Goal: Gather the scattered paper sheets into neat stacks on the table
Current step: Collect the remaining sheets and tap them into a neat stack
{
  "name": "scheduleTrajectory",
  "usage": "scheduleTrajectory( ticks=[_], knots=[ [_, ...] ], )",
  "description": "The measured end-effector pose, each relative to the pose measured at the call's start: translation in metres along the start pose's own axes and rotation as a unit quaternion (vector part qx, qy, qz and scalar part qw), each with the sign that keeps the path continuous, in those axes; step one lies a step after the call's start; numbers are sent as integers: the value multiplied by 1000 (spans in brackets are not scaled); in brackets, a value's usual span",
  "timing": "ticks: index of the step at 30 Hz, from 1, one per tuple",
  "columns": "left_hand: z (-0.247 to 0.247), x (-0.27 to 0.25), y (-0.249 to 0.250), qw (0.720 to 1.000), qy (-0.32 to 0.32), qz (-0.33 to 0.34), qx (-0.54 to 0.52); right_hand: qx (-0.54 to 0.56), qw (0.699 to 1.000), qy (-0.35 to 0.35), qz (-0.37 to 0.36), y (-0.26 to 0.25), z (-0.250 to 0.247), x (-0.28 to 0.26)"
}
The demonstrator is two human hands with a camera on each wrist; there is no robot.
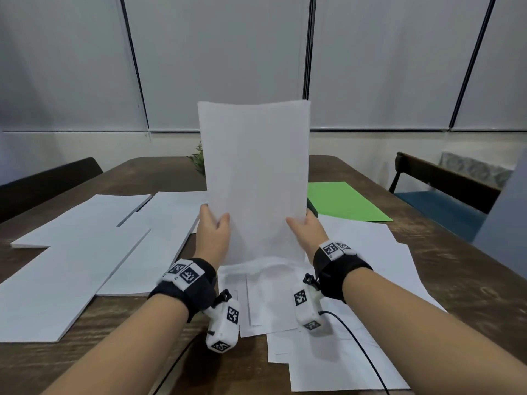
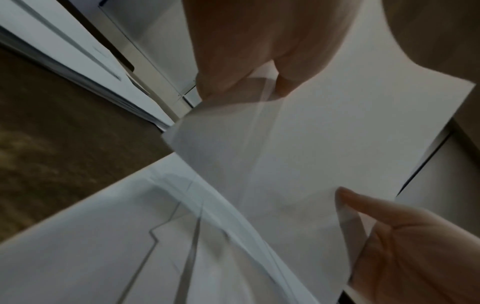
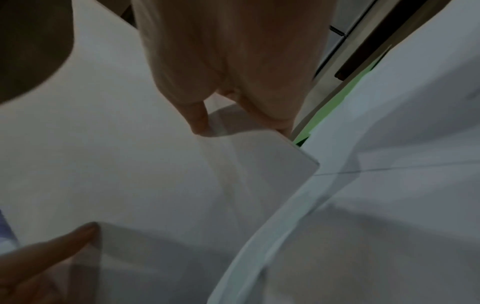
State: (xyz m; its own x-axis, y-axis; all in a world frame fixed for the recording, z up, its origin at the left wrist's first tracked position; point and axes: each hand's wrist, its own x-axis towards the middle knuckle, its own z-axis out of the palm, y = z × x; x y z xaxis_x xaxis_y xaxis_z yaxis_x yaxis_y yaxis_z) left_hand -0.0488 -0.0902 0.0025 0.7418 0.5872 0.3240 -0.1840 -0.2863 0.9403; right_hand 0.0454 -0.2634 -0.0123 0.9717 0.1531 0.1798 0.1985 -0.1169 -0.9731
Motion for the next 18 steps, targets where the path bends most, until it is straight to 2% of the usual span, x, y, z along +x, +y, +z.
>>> scheduleTrajectory(
  ticks=[6,10,14,18],
  knots=[
    [6,-3,-32,994,-35,-97,34,-18,999,-29,41,37,1,-5],
    [8,-1,-34,990,-61,-114,63,-20,998,-24,56,38,-2,-7],
    [-8,14,-19,981,-91,-135,104,-66,996,-40,32,22,-1,-10],
    [-52,29,-7,972,-43,-203,108,-116,989,-95,12,-8,25,-21]
  ],
)
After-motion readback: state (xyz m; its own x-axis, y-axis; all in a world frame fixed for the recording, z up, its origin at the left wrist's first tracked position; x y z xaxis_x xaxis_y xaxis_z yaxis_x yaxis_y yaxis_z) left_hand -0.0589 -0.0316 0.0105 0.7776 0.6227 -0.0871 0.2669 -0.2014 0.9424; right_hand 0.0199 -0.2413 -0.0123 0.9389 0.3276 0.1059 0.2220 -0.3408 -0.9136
